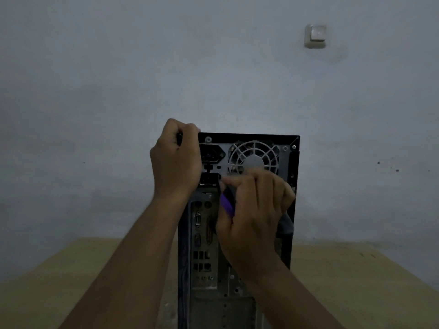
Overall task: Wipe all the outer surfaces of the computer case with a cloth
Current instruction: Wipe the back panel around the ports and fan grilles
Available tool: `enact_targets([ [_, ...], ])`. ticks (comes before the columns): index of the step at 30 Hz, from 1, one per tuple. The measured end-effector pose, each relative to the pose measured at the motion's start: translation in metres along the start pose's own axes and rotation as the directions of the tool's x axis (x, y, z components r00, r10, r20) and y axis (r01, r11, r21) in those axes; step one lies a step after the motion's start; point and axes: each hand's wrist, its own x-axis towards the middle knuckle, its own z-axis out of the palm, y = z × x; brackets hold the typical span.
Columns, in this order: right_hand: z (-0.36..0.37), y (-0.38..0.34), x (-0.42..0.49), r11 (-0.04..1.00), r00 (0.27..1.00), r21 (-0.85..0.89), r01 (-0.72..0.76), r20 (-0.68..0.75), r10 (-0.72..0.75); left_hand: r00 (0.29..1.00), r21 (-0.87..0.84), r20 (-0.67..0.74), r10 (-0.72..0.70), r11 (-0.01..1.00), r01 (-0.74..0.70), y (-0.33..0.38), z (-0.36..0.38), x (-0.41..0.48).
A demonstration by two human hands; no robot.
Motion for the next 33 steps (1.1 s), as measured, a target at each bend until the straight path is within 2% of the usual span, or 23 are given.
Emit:
enact_targets([
  [5, -0.009, 0.011, -0.009, 0.990, 0.983, 0.057, 0.128, 0.123, -0.135, 1.000, -0.026, 0.000, 0.000, 1.000, 0.000, 0.000, 0.001, -0.001],
  [9, -0.012, 0.000, 0.018, 0.983, 0.995, 0.174, -0.056, 0.092, 0.040, 1.000, -0.056, 0.011, -0.024, 0.998, 0.025, -0.002, -0.001, 0.002],
  [15, -0.010, -0.012, 0.031, 0.998, 0.987, -0.008, -0.057, 0.150, 0.057, 0.992, -0.149, 0.109, -0.070, 0.985, 0.086, -0.001, -0.004, 0.002],
  [21, -0.014, -0.009, 0.044, 0.991, 0.959, -0.094, 0.096, 0.275, -0.067, 0.989, -0.170, 0.125, -0.084, 0.980, 0.105, 0.004, -0.007, 0.000],
  [23, -0.018, -0.006, 0.046, 0.997, 0.952, -0.061, 0.041, 0.306, -0.021, 0.988, -0.166, 0.124, -0.090, 0.980, 0.110, 0.006, -0.008, -0.001],
  [25, -0.019, -0.012, 0.045, 0.994, 0.948, -0.017, -0.109, 0.300, 0.109, 0.989, -0.163, 0.114, -0.091, 0.981, 0.109, 0.007, -0.008, -0.001],
  [28, -0.009, -0.028, 0.037, 0.957, 0.934, -0.012, -0.289, 0.218, 0.285, 0.989, -0.159, 0.112, -0.092, 0.981, 0.109, 0.007, -0.007, -0.002],
  [30, -0.002, -0.036, 0.031, 0.947, 0.936, -0.023, -0.319, 0.148, 0.319, 0.990, -0.159, 0.111, -0.091, 0.981, 0.108, 0.007, -0.008, -0.001],
  [33, 0.000, -0.033, 0.028, 0.968, 0.965, -0.099, -0.229, 0.109, 0.239, 0.990, -0.155, 0.116, -0.077, 0.983, 0.095, 0.006, -0.007, 0.000],
])
